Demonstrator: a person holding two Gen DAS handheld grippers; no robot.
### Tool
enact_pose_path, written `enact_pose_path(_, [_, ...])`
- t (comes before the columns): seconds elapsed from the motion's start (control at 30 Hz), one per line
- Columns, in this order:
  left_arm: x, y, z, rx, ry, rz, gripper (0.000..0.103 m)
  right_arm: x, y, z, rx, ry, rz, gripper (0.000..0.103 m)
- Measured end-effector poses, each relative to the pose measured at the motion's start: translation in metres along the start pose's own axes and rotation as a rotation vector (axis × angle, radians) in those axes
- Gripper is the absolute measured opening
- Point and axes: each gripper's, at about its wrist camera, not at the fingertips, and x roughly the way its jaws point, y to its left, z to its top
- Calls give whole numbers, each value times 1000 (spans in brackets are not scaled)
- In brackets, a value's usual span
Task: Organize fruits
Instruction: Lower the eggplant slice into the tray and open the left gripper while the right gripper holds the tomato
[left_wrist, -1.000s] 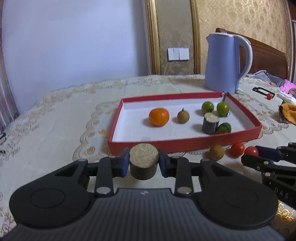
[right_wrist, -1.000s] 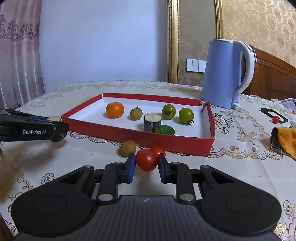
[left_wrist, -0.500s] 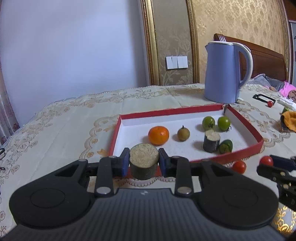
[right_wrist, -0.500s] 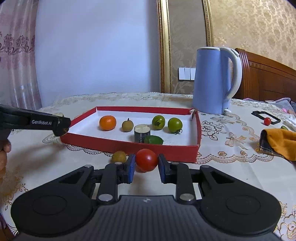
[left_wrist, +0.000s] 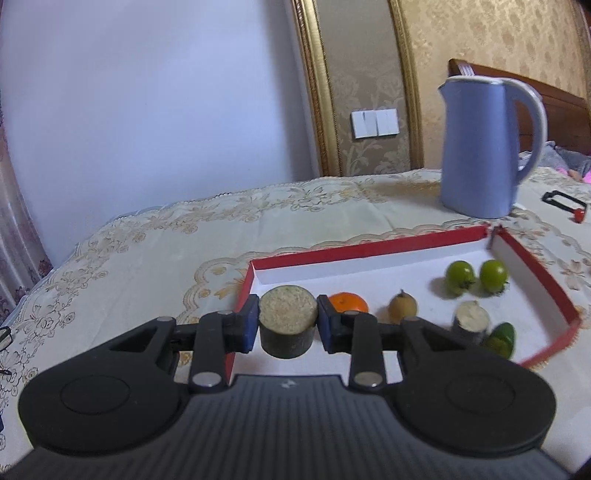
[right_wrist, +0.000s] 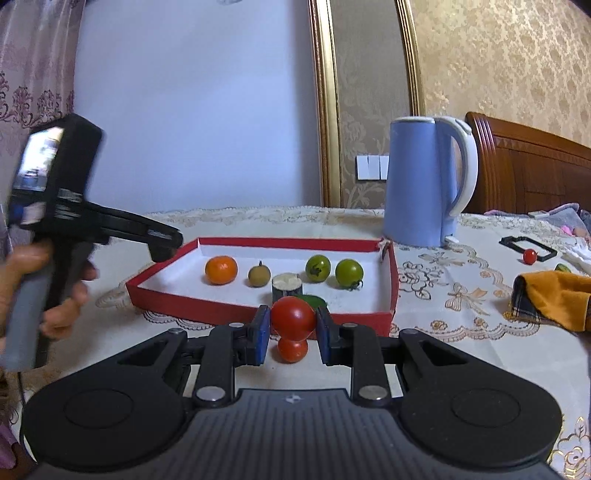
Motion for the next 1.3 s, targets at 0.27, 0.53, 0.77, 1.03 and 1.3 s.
enact_pose_path(0.27, [30, -6, 10, 4, 43, 21, 31, -9, -1, 5, -1, -25, 2, 26])
enact_pose_path(0.53, [53, -6, 14, -11, 90, 27, 31, -11, -1, 6, -2, -29, 5, 26])
enact_pose_path(0.77, [76, 1, 23, -31, 117, 34, 31, -12, -1, 5, -4, -30, 16, 26])
enact_pose_path(1.03, [96, 2, 27, -57, 148, 41, 32, -12, 0, 6, -4, -22, 16, 26])
enact_pose_path(1.3, [78, 0, 27, -18, 101, 48, 36, -6, 0, 6, 1, -10, 17, 26])
